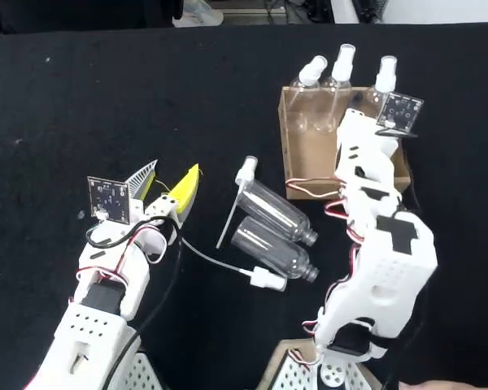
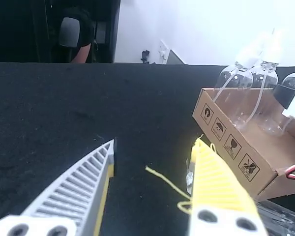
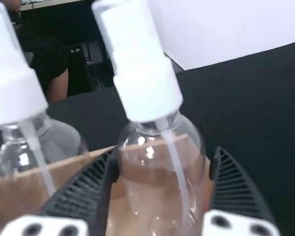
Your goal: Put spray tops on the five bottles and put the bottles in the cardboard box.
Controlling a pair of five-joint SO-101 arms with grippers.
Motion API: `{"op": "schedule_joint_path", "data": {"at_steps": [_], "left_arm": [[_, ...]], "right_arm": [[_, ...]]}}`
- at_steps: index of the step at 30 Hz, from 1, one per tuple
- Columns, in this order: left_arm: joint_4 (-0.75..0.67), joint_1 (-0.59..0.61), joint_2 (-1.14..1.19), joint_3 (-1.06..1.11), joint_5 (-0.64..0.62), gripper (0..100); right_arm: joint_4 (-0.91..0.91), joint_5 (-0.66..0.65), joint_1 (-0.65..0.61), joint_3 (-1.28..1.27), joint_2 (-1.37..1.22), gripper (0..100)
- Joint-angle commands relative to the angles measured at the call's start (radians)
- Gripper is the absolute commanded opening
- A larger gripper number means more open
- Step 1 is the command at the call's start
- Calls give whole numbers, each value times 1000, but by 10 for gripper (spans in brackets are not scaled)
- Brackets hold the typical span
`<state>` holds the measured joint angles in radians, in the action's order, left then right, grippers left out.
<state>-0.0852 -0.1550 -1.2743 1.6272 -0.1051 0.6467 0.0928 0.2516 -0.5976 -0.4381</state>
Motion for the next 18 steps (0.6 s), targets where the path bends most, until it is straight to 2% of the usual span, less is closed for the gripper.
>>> {"op": "schedule_joint_path", "data": {"at_steps": [1, 18], "left_arm": [[-21, -4, -17, -12, 8, 245], [-21, -4, -17, -12, 8, 245]], "right_arm": [[11, 8, -8, -21, 110, 240], [11, 3, 32, -321, 394, 237]]}}
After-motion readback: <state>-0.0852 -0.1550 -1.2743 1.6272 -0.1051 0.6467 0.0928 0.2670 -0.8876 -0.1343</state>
